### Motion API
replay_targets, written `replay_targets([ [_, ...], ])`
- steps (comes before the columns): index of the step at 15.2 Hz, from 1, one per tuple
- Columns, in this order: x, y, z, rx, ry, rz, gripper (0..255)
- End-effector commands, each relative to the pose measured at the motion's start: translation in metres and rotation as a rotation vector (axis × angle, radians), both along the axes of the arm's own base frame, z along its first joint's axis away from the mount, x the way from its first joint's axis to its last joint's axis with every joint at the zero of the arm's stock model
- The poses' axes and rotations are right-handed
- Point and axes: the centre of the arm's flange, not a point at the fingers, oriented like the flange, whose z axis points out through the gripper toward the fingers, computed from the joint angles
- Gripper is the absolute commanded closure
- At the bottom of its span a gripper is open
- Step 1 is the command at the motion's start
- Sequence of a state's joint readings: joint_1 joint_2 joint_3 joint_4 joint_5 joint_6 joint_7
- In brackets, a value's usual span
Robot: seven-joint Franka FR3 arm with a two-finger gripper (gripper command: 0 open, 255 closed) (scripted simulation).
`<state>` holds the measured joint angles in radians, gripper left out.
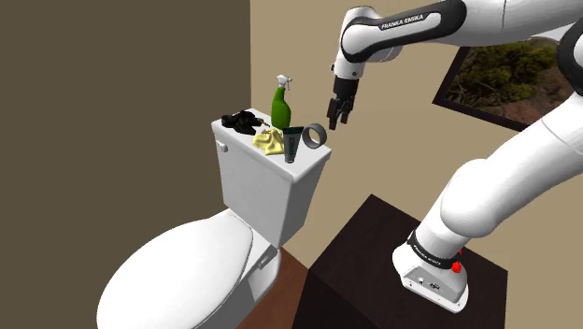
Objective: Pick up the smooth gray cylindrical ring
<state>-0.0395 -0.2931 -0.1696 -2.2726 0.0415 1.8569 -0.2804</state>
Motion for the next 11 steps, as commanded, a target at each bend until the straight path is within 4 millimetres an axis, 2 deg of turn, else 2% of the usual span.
replay_targets([
  [1, 0.021, -0.016, -0.013, -0.003, -0.015, 0.012, 0],
  [8, 0.091, -0.052, -0.048, -0.007, -0.061, 0.05, 0],
  [11, 0.094, -0.054, -0.06, -0.008, -0.063, 0.052, 0],
])
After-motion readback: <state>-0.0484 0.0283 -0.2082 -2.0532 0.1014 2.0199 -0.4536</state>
